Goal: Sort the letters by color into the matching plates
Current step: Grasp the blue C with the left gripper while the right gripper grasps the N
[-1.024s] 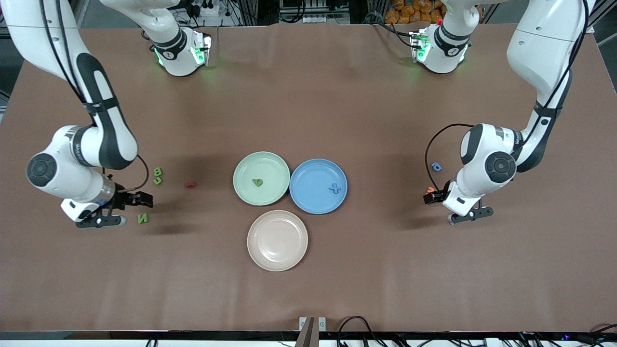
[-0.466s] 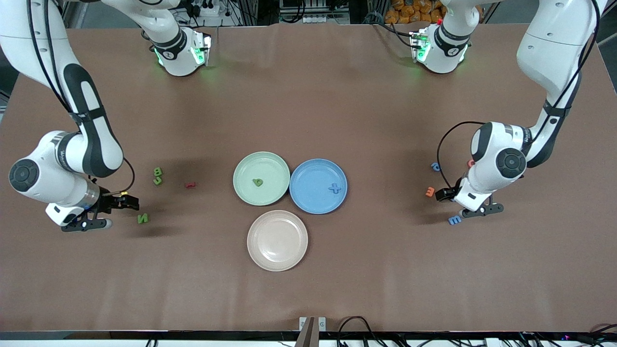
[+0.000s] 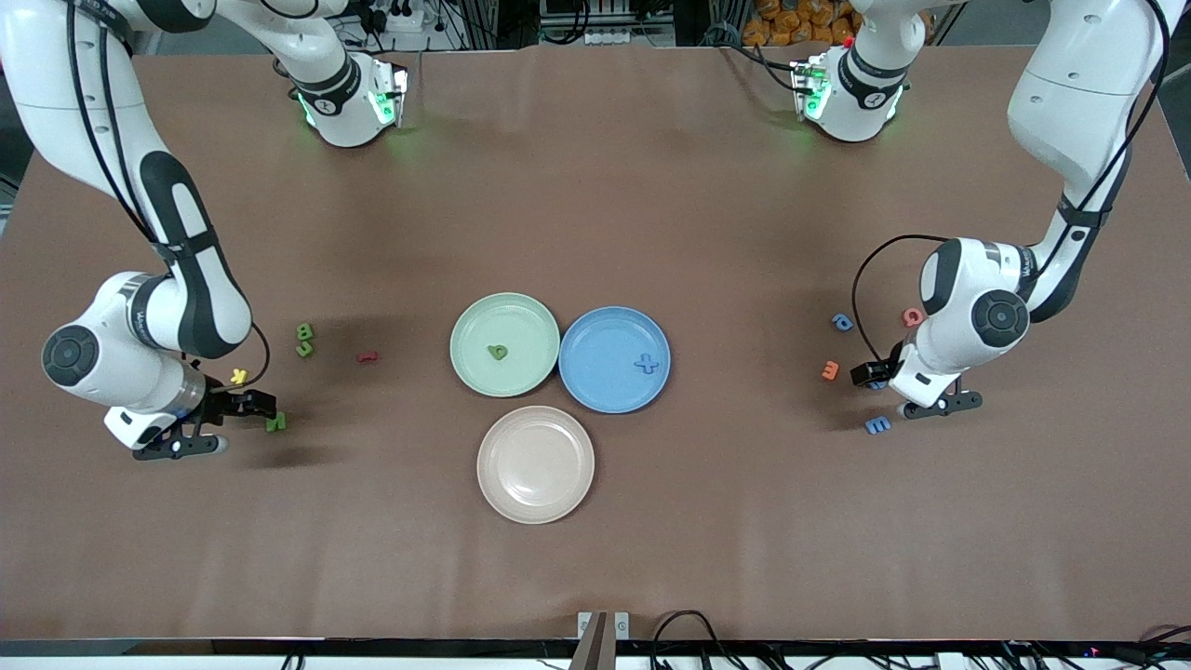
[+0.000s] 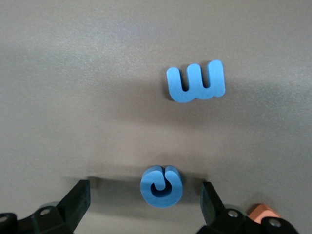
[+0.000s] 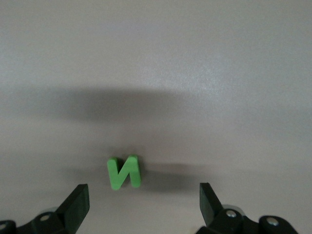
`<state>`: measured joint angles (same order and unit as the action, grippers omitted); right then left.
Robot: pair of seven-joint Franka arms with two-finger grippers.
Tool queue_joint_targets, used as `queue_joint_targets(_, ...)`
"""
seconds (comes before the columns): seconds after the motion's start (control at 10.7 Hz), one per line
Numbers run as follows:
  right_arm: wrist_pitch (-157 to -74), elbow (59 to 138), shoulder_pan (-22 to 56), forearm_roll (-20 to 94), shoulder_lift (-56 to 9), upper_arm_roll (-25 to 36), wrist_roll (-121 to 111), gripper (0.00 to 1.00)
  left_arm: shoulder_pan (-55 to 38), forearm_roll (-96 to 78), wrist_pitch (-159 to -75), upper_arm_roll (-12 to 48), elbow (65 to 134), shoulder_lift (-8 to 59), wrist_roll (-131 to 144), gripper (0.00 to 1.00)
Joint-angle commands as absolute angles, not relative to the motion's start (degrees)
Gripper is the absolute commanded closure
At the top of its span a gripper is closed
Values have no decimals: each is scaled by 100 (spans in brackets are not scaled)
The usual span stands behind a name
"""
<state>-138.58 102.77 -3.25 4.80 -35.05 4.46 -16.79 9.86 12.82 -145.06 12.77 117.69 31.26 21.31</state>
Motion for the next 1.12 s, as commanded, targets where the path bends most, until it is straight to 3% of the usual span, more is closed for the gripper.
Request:
queue_joint_targets(0.0,-14097,10081,-352,396,-3796,387,-1670,0,1037,1363,-14590,1345,11725,3190,2241,0)
queue_joint_targets(1.02,-14352,10274,-193,404,-3867,396,-1661,0,1037,1354,-14590,1371,11610,3313,3120,0)
